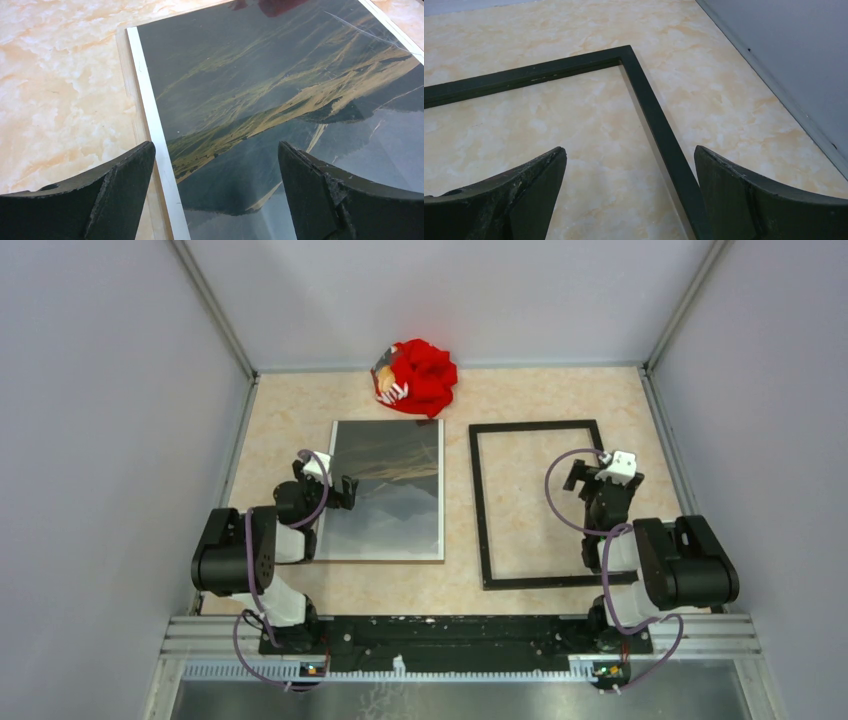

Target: Put the photo into the frame

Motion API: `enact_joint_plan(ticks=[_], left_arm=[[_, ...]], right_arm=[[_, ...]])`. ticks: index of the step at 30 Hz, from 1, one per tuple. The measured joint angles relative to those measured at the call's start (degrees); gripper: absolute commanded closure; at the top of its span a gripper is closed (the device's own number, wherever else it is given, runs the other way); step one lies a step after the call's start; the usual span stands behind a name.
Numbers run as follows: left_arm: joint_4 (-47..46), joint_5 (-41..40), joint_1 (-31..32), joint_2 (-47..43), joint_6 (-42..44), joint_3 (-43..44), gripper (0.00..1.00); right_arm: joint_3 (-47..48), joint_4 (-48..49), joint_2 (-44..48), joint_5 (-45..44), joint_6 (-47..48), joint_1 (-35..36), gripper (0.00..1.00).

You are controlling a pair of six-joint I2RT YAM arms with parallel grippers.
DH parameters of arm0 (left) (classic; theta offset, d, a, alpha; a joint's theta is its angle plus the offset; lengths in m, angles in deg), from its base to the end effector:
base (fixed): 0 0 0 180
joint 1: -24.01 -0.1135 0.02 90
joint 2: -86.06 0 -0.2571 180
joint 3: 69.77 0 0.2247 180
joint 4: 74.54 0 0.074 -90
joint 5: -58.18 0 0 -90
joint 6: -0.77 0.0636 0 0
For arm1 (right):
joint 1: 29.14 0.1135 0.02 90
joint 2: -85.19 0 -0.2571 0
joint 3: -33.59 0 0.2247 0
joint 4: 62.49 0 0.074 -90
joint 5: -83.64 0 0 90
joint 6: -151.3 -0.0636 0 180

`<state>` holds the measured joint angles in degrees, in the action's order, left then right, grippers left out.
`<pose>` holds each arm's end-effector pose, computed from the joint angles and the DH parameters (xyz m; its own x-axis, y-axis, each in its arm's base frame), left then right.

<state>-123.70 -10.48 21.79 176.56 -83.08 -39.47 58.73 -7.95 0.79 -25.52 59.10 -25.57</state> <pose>0.2654 -0.0129 0.1501 -0.1559 0.0938 -0.9833 0.3395 0.9399 0.0359 0.2442 -0.0057 0.1652 -0.0718 0.0319 -0.9969 0.2706 0.9626 0.0113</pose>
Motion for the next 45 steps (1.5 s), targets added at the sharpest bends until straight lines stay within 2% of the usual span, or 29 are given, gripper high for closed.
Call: enact_joint_plan(ticks=[9, 13, 15, 16, 18, 22, 25, 27, 33, 36, 40, 45], left_arm=[[0.0, 0.0, 0.0, 0.0, 0.0, 0.0, 0.01], [2.0, -0.9, 0.0, -0.5, -0.3, 0.7, 0.01], [8.7, -1.6, -0.3, -1.7, -0.8, 4.6, 0.01], [14.1, -1.8, -0.5, -2.2, -1.0, 8.5, 0.01], [23.6, -1.8, -1.0, -2.5, -0.6, 17.3, 0.01], [39.8, -1.5, -1.5, -2.5, 1.5, 31.5, 0.01], [50.9, -1.5, -1.5, -2.3, 2.6, 38.6, 0.01], [57.2, -1.4, -1.8, -1.8, 2.8, 41.6, 0.01], [72.2, 2.7, -2.6, 0.3, 3.2, 45.7, 0.01], [78.5, 4.5, -2.7, 1.9, 4.2, 48.4, 0.01], [83.5, 5.9, -2.7, 2.1, 5.6, 49.9, 0.01], [87.9, 6.2, -2.7, 2.1, 7.0, 50.6, 0.01]], right_arm=[[0.0, -0.4, 0.0, 0.0, 0.0, 0.0, 0.01], [0.0, -2.7, 1.7, -2.3, 0.7, 2.1, 0.01], [1.0, -8.0, 5.1, -3.9, 1.8, 4.5, 0.01], [3.7, -15.2, 8.6, -4.4, 1.6, 5.9, 0.01], [7.6, -21.6, 11.6, -5.1, 0.1, 6.6, 0.01], [17.9, -35.5, 16.1, -4.7, -8.8, 5.9, 0.01], [23.7, -44.1, 15.1, -2.1, -14.7, 6.2, 0.01], [27.2, -50.5, 12.9, -0.6, -17.0, 8.3, 0.01], [29.5, -60.7, 9.3, 5.6, -19.4, 18.2, 0.01], [34.9, -67.4, 4.4, 6.0, -20.4, 21.0, 0.06], [42.3, -72.8, -3.2, 3.4, -20.5, 27.3, 0.12], [46.7, -77.5, -9.2, 1.9, -21.1, 34.0, 0.20]])
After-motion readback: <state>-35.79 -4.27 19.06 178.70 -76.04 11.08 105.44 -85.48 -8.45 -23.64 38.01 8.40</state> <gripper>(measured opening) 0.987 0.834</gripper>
